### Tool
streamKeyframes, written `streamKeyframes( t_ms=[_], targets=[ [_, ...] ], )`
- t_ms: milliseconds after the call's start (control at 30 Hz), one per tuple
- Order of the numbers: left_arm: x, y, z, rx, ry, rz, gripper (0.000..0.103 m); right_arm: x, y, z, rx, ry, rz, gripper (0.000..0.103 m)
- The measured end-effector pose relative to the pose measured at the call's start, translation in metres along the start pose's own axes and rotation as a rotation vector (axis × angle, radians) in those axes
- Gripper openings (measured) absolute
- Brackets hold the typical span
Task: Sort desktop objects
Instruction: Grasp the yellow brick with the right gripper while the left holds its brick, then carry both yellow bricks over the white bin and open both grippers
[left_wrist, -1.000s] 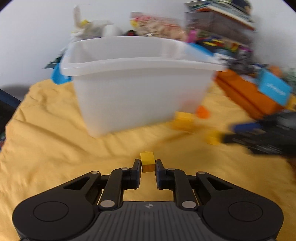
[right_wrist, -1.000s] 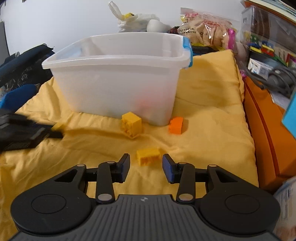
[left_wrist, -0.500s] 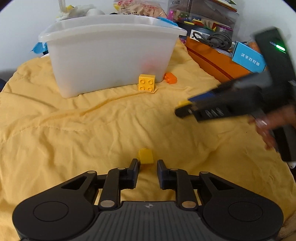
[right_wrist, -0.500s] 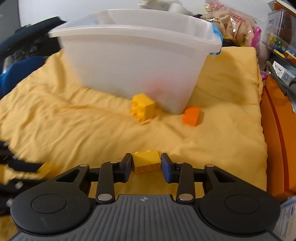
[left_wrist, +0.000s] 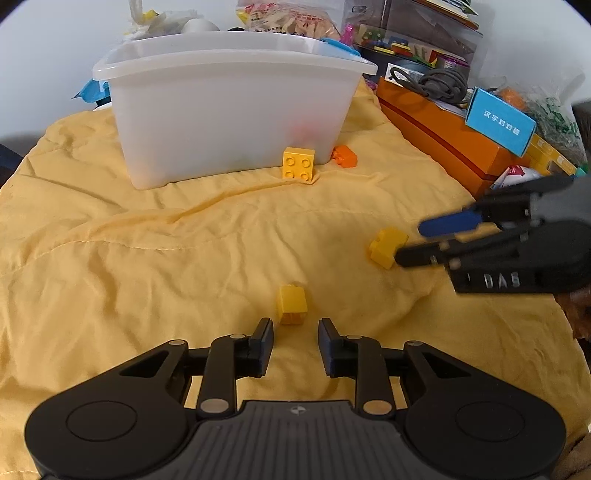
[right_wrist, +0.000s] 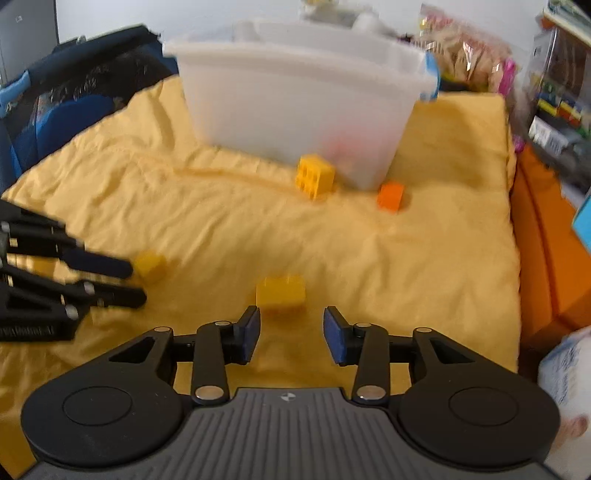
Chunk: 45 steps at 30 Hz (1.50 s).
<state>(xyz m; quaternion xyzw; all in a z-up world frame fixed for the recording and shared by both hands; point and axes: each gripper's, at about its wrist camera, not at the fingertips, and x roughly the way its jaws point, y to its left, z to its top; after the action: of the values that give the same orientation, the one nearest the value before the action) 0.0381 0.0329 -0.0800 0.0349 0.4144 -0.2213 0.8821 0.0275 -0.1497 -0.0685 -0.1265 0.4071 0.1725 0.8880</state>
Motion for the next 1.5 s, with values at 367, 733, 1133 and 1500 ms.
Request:
streamKeyframes(
  t_ms=[367, 733, 1133, 1500],
  targets=[
    [0.007, -0.005, 0.006, 0.025, -0.014, 0.035, 0.031, 0.020, 0.008, 0.015, -0.045, 0.035, -0.011, 0.053],
    [0.007, -0.004, 0.009, 0.031, -0.017, -0.004, 0.018, 0.018, 0.009, 0.004, -0.024, 0.048, 0.022, 0.034],
    [-0.020, 0.001, 0.042, 0.041, -0.113, 0.001, 0.018, -0.002, -0.004, 0.017, 0.005, -0.025, 0.001, 0.034],
    [-0.047, 0.025, 0.168, 0.056, -0.392, 0.080, 0.018, -0.030, -0.035, 0.124, 0.022, -0.329, -0.059, 0.034]
  ],
)
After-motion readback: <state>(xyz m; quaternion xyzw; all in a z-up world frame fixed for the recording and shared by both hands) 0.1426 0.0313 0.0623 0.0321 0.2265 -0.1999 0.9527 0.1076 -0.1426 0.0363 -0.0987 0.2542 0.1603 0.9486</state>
